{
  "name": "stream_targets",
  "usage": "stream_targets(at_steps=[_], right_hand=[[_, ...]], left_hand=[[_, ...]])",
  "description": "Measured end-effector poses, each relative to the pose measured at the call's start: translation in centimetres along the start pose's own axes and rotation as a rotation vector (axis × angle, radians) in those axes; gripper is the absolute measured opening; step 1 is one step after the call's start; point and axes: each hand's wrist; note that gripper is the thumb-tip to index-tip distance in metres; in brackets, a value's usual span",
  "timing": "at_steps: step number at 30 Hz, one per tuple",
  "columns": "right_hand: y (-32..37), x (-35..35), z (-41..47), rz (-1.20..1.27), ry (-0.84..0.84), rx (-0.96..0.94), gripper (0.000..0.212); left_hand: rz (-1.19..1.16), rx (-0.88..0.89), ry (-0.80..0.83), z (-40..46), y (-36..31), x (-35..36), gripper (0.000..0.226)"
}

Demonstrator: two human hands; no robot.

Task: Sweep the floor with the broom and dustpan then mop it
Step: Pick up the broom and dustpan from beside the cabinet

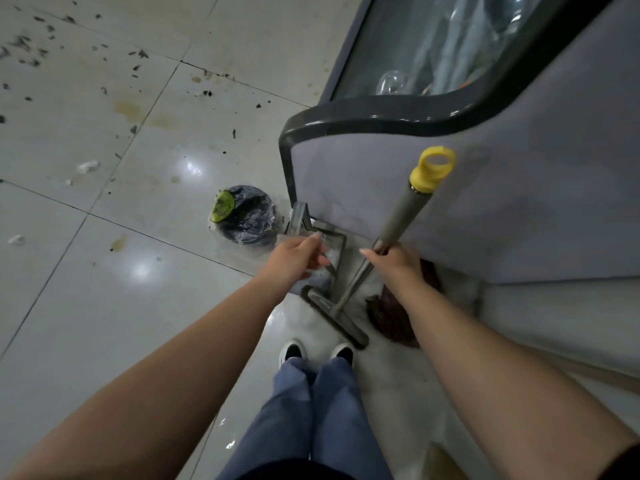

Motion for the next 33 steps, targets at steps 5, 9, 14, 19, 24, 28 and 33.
stream_targets(at_steps=[5, 9, 14, 19, 24, 28, 33], right_hand=[[-2.8, -0.6, -7.6, 0.072, -0.127, 0.049, 0.045], [-4.5, -1.0, -13.0, 0.175, -0.277, 0.052, 0.047], [-6.7, 0.2, -18.2, 0.364, -0.302, 0.066, 0.041], [-9.9, 3.6, -24.0, 0.599, -0.185, -0.057, 0.045], [-10.5, 6.9, -29.0, 0.694, -0.129, -0.155, 0.032], [-10.3, 9.1, -31.6, 0.927, 0.023, -0.195, 0.021], [-9.3, 12.7, -33.7, 1.088, 0.150, -0.139, 0.015]], left_hand=[[0.075, -0.033, 0.138, -3.2, 2.6, 2.9, 0.034], [0.207, -0.066, 0.160, -6.1, 6.3, 5.1, 0.039], [0.135, -0.131, 0.117, -9.9, 11.1, 7.4, 0.041], [-0.013, -0.167, 0.001, -14.3, 15.4, 8.6, 0.047], [-0.401, -0.355, -0.005, -20.0, 21.6, 8.1, 0.056], [-1.105, -0.185, -0.131, -22.7, 24.3, 6.2, 0.028], [-1.441, -0.038, -0.267, -25.2, 26.2, 2.6, 0.014]])
Point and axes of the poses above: each hand's wrist, its own z-axis towards the middle knuckle, its own x-axis out of the palm, y = z × x, and after that the axes turned 9 degrees about y, right-handed
